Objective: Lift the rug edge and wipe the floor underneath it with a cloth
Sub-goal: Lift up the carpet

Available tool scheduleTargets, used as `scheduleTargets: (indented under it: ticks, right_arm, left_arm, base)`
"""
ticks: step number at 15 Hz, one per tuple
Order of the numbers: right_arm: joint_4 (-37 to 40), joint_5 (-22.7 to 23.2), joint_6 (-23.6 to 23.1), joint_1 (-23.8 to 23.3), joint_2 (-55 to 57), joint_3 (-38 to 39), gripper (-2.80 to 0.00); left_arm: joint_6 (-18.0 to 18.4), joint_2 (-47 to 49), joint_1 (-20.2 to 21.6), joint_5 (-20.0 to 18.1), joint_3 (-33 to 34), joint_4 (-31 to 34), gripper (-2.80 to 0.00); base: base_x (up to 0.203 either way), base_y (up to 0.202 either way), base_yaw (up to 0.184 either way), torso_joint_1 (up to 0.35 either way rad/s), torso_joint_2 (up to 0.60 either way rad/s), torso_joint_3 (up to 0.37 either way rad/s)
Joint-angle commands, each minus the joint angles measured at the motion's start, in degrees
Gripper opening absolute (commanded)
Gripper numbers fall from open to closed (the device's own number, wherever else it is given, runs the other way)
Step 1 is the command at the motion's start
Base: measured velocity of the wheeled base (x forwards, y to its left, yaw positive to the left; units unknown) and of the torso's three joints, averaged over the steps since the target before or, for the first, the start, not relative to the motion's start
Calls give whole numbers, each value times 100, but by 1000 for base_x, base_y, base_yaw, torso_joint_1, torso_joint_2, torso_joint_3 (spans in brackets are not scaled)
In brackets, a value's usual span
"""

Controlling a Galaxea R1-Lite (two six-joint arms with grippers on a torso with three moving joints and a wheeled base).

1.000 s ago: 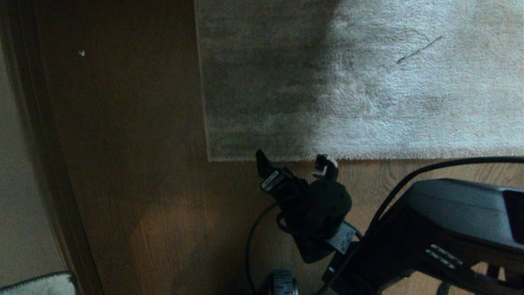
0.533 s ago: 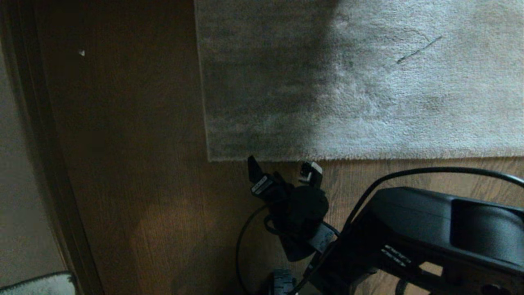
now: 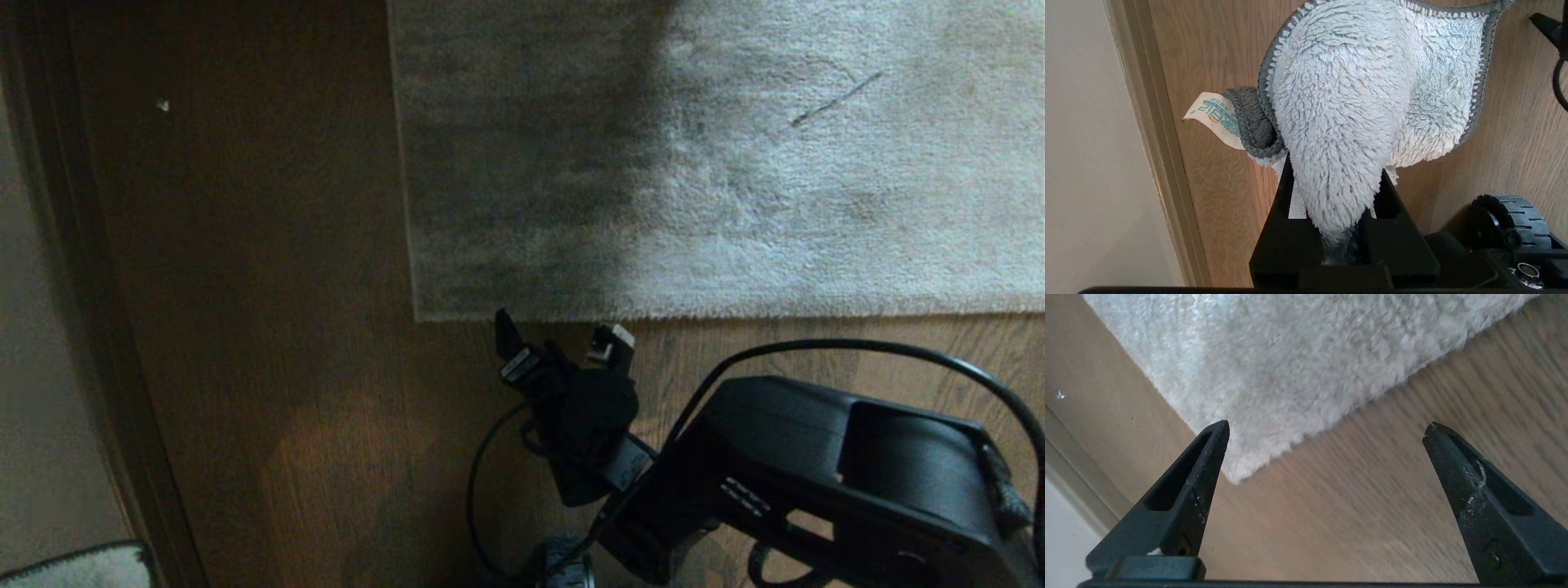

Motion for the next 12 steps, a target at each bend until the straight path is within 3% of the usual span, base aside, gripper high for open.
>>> scheduleTargets:
  ticks: [1,12]
  right_arm:
    - [-274,-17,26,-53,115,-133,0]
    - [-274,-9,-52,-237,62,-480,0]
  left_arm:
    - [-2,-2,0,2,1,-2,-280]
    - [-2,-2,0,2,1,-2,-280]
  base:
    - [0,0,0,0,0,0]
    - [0,0,0,0,0,0]
